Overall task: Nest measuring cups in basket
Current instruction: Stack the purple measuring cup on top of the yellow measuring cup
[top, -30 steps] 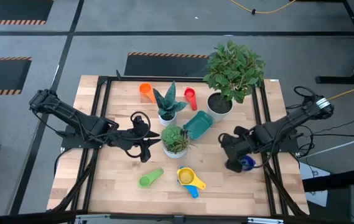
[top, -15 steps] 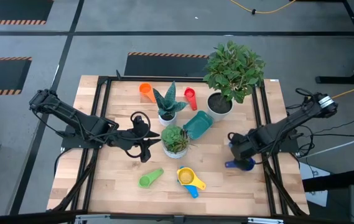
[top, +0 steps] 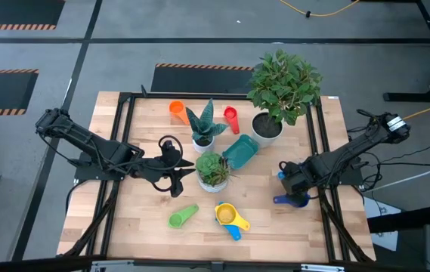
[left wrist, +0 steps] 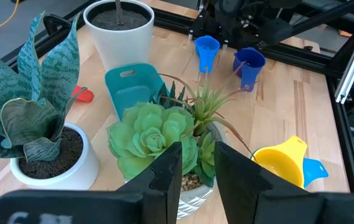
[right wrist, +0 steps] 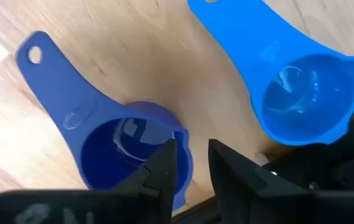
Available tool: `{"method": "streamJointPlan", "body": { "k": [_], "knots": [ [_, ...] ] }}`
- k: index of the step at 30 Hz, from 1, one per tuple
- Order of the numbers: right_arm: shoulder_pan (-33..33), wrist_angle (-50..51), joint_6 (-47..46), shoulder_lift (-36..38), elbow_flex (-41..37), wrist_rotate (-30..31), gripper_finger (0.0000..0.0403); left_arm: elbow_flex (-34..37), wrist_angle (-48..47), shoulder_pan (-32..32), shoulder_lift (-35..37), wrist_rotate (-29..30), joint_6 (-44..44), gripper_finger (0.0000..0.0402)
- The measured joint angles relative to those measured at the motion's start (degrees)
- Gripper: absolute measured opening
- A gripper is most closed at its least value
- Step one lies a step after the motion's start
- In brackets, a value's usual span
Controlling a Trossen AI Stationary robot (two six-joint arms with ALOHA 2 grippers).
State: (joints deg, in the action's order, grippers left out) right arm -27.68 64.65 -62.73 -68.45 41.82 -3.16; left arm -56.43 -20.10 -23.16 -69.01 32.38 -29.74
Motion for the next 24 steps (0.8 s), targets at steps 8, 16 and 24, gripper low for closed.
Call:
{"method": "streamJointPlan", "body": {
  "k": [8,16,24],
  "knots": [
    [0.00,0.41,0.18,0.00,0.00,0.00,0.0097,0.01,0.00,0.00,0.00,0.02,0.00,0.0087],
    [-0.53,0.39,0.31,-0.02,0.00,0.00,0.0097,0.01,0.02,0.00,0.00,0.02,-0.02,0.0087],
    [-2.98,-2.74,-0.71,-0.02,-3.02,-0.18,0.0097,0.00,0.02,0.00,0.00,0.02,-0.02,0.0087]
  ]
}}
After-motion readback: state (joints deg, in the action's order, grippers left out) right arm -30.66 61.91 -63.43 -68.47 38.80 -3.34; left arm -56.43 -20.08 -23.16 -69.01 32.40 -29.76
